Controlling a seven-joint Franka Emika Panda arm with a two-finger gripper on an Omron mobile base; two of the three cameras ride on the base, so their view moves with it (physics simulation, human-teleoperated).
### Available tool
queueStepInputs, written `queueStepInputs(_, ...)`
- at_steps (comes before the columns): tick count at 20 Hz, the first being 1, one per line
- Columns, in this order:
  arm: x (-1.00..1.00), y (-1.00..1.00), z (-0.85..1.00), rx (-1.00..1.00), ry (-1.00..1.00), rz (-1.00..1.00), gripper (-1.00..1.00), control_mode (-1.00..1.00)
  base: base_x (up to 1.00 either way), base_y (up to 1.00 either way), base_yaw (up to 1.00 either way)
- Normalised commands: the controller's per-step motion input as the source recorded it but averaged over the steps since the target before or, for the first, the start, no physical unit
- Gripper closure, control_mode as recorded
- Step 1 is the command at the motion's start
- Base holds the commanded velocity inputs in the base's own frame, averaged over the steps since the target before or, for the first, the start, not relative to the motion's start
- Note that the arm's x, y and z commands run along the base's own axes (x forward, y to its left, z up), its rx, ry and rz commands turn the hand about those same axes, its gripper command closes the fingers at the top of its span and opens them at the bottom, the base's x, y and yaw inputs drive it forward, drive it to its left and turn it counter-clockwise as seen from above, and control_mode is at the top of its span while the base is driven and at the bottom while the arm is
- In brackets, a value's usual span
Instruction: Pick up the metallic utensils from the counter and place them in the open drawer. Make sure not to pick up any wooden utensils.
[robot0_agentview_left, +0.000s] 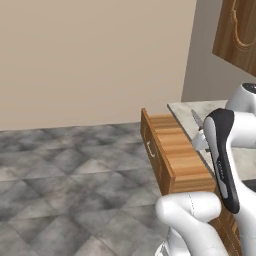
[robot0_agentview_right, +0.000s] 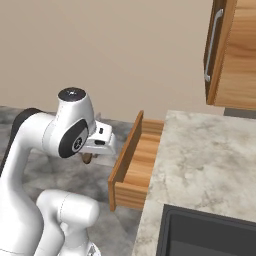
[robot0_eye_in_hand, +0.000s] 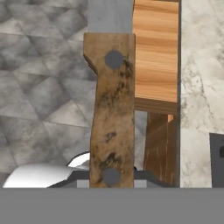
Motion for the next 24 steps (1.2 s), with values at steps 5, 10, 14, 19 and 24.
queueStepInputs(5,0.04,0.0,0.0,0.0,0.0,0.01,1.0,-1.0,0.0,0.0,0.0)
queueStepInputs(10,0.95,0.0,0.07,-0.02,0.48,0.03,1.0,-1.0,0.0,0.0,0.0)
queueStepInputs(14,1.0,-0.05,0.03,-0.02,0.66,0.05,1.0,-1.0,0.0,0.0,0.0)
queueStepInputs(19,1.0,-0.41,-0.42,0.0,0.37,0.1,1.0,-1.0,0.0,0.0,0.0)
queueStepInputs(24,1.0,-0.38,-0.93,0.06,0.04,0.12,1.0,-1.0,0.0,0.0,0.0)
